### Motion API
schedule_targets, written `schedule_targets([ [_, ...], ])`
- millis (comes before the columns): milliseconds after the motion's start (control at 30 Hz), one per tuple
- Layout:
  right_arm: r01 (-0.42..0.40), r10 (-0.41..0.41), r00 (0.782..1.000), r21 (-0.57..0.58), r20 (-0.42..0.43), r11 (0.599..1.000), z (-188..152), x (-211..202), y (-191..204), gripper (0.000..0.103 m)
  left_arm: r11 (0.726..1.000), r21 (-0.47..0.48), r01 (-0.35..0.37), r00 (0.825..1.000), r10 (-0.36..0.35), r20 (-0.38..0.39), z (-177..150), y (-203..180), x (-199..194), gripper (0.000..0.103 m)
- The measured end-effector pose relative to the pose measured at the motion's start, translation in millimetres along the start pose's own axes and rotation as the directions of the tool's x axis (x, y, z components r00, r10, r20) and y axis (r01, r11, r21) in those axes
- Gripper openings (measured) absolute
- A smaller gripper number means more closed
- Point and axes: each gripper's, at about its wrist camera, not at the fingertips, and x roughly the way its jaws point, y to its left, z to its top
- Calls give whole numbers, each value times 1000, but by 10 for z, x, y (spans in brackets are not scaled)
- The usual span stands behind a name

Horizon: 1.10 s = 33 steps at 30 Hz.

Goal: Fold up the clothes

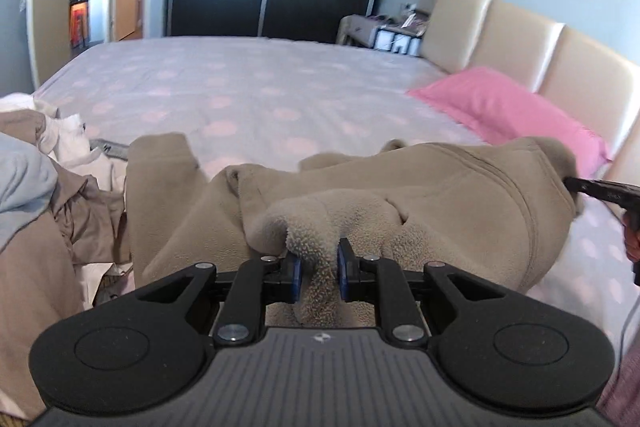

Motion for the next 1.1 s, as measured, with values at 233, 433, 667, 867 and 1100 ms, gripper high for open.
schedule_targets([
  [233,127,-128,992,-62,-7,990,137,643,78,8,996,-16,-92,996,92,9,153,148,520,15],
  [433,177,-188,979,-123,-77,976,82,1179,161,14,983,-5,-181,980,180,-81,-35,214,1026,15],
  [667,124,-133,981,-72,-141,990,92,1293,65,40,987,17,-162,984,163,-75,-71,198,929,26],
  [867,106,-115,982,-61,-149,992,-32,998,-95,67,992,4,-126,986,126,-105,-147,299,731,49],
  [1100,65,-64,983,4,-173,998,-260,703,-226,71,994,59,-94,989,100,-106,-295,251,495,56],
])
